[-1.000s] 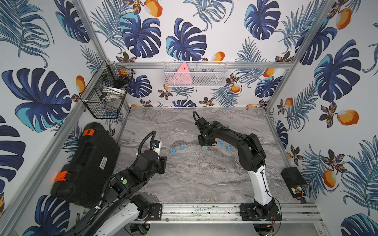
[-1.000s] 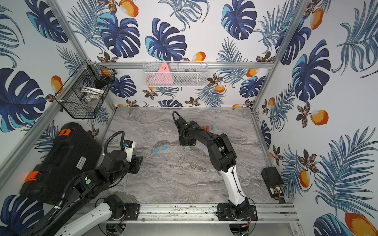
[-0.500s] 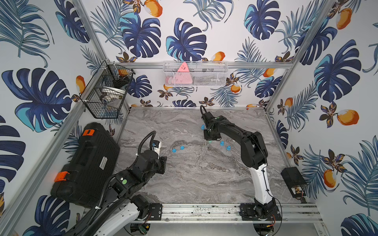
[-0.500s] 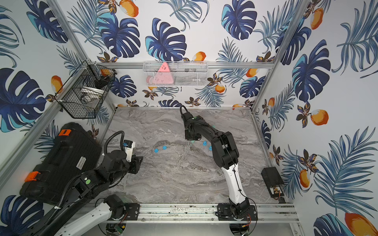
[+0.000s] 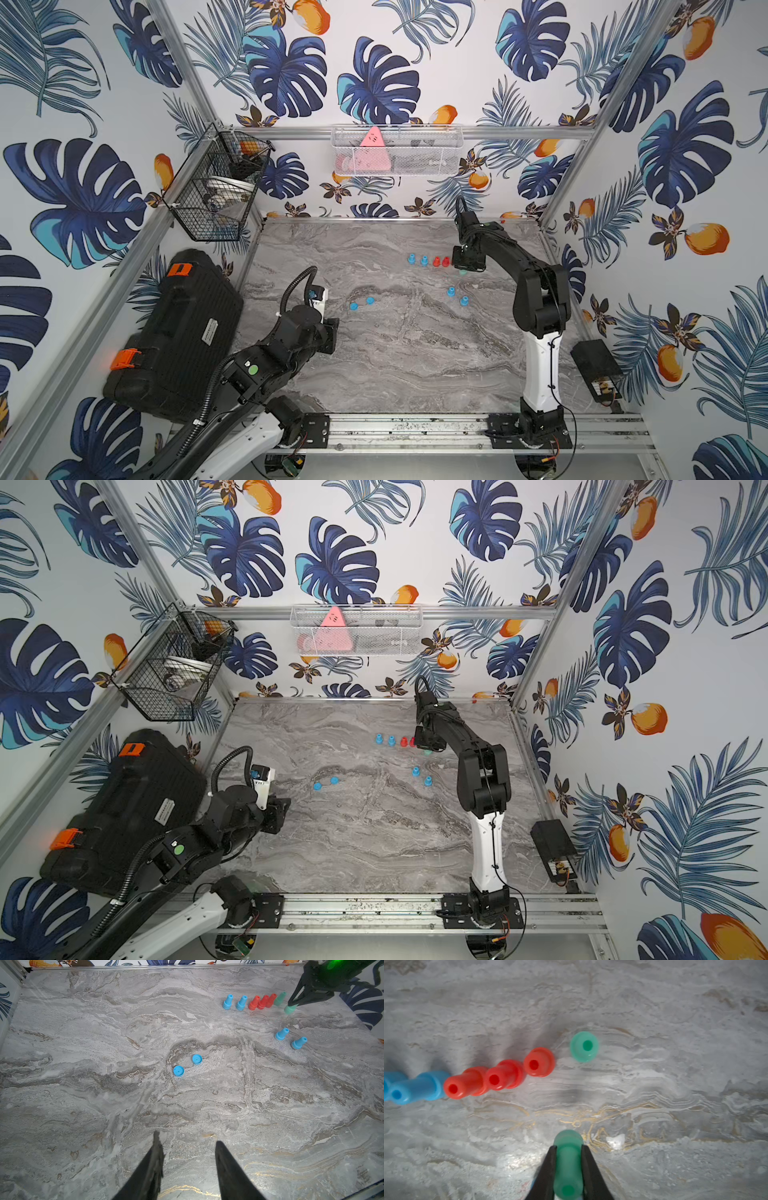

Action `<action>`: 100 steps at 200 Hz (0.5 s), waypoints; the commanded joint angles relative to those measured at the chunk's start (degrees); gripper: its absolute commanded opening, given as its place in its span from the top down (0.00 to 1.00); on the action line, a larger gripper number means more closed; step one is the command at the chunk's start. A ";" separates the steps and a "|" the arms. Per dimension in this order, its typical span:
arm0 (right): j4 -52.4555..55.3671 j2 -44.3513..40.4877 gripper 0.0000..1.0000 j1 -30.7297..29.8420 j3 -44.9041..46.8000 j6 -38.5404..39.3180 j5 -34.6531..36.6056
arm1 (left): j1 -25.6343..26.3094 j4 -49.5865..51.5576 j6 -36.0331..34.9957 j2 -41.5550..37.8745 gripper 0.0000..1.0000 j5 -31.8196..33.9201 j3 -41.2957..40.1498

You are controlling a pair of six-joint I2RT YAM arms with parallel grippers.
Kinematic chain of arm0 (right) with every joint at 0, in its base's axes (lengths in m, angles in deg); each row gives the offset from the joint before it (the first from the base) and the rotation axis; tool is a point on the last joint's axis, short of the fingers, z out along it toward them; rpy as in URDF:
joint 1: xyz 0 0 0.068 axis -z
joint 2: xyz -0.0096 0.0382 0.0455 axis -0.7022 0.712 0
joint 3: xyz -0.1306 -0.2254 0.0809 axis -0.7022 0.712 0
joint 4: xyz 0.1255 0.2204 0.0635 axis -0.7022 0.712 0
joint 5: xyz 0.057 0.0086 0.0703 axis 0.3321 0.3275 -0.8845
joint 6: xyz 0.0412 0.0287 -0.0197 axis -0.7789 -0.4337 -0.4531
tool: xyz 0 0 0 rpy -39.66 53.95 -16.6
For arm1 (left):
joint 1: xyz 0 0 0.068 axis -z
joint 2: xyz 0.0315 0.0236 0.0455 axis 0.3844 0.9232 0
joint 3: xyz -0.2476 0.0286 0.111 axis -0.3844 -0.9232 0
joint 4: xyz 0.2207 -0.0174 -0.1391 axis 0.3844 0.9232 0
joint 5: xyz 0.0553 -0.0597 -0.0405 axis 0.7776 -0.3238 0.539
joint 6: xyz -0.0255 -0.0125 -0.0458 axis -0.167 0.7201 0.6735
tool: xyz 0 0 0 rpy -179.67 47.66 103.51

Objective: Close the stamp cap
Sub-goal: Move the stamp at the center of the board.

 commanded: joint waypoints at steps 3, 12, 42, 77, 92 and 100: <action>-1.60 -0.72 0.84 2.42 0.86 -0.07 -0.60 | -0.06 0.03 -0.51 0.04 0.54 -0.09 0.13; -1.14 -0.07 0.84 3.24 0.08 -0.28 -0.42 | -0.08 -0.05 -0.58 0.09 0.54 -0.17 0.15; -0.67 1.93 0.84 4.72 -1.80 -1.19 0.56 | -0.12 0.01 -0.56 0.26 0.54 -0.16 0.15; -0.77 3.84 0.84 5.70 -3.92 -1.64 0.98 | -0.12 0.03 -0.56 0.26 0.54 -0.16 0.08; -0.46 4.88 0.84 5.96 -5.17 -1.70 1.27 | -0.11 0.03 -0.72 0.30 0.54 -0.17 0.13; -0.41 5.32 0.84 6.19 -5.70 -1.82 1.25 | -0.10 -0.02 -0.72 0.32 0.54 -0.24 0.09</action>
